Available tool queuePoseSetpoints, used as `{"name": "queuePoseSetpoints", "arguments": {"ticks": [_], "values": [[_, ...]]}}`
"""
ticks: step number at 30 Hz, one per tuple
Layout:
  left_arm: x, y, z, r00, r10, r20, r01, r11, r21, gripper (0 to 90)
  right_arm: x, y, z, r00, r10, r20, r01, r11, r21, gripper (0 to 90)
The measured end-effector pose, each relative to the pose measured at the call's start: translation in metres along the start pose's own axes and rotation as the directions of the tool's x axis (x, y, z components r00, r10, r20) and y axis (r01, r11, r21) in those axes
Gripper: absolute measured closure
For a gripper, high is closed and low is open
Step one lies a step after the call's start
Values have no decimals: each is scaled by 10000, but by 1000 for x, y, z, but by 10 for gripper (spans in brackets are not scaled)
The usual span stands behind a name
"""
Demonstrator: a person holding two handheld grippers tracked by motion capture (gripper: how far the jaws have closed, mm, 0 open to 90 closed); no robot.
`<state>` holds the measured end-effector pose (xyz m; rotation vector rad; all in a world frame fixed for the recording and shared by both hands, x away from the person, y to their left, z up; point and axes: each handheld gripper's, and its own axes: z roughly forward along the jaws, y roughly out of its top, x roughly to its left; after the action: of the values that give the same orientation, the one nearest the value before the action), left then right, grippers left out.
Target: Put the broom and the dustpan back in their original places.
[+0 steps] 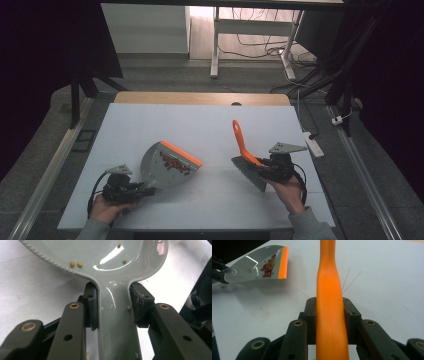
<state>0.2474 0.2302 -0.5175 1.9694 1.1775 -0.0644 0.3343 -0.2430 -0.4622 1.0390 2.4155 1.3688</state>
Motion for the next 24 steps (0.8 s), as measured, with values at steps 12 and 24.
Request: {"name": "queuePoseSetpoints", "arguments": {"ticks": [12, 24], "values": [[0, -9, -3, 9915, -853, -987, 821, 9960, -361, 619, -2, -13, 0, 9980, 623, -107, -620, 9977, 290, 707], [2, -12, -3, 9642, -1834, -1916, 1650, 9803, -1084, 619, 5, -17, -5, 9899, 1416, -14, -1415, 9898, 142, 707]]}}
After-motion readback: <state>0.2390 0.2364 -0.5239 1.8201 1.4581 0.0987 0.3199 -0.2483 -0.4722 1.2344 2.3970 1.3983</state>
